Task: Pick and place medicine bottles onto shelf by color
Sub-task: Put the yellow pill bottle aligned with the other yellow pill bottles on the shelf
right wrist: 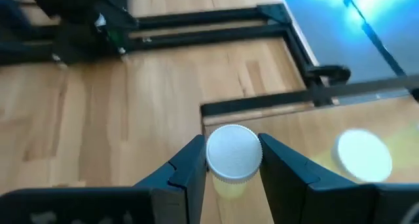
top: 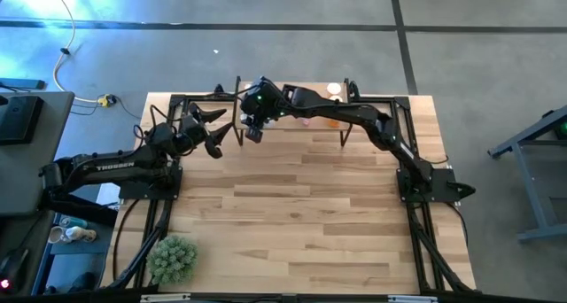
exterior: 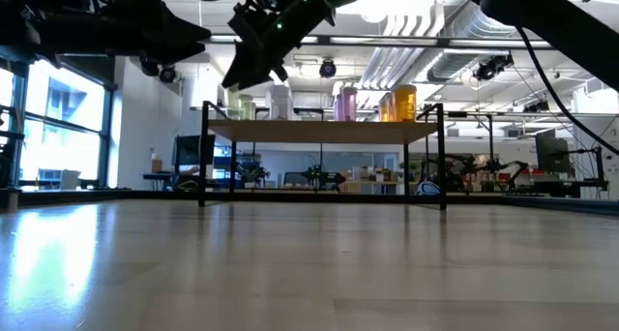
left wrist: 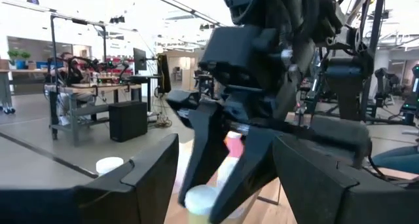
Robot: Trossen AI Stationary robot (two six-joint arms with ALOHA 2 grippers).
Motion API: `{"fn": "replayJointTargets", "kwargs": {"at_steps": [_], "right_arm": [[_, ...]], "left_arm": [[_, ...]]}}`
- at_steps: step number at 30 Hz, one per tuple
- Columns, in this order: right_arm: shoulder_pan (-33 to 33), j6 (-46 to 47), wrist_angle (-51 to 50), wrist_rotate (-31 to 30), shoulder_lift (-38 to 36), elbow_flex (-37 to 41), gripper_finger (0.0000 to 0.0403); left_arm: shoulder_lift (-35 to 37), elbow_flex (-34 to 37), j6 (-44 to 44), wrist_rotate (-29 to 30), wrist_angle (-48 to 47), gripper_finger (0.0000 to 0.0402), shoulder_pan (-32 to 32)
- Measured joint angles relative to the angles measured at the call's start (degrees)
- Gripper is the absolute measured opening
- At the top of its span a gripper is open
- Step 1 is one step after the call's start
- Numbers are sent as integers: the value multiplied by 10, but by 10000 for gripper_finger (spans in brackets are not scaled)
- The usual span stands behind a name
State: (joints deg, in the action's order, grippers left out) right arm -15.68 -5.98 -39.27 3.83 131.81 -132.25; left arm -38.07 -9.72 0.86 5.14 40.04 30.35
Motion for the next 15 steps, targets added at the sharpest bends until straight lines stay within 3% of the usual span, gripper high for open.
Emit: {"fn": "replayJointTargets", "kwargs": {"at_steps": [5,15], "right_arm": [[-2,0,-2,-32,5,0,114],[-4,0,-7,-37,6,0,114]], "left_arm": [[3,0,0,0,-2,239,0],[3,0,-10,0,-1,239,0]]}}
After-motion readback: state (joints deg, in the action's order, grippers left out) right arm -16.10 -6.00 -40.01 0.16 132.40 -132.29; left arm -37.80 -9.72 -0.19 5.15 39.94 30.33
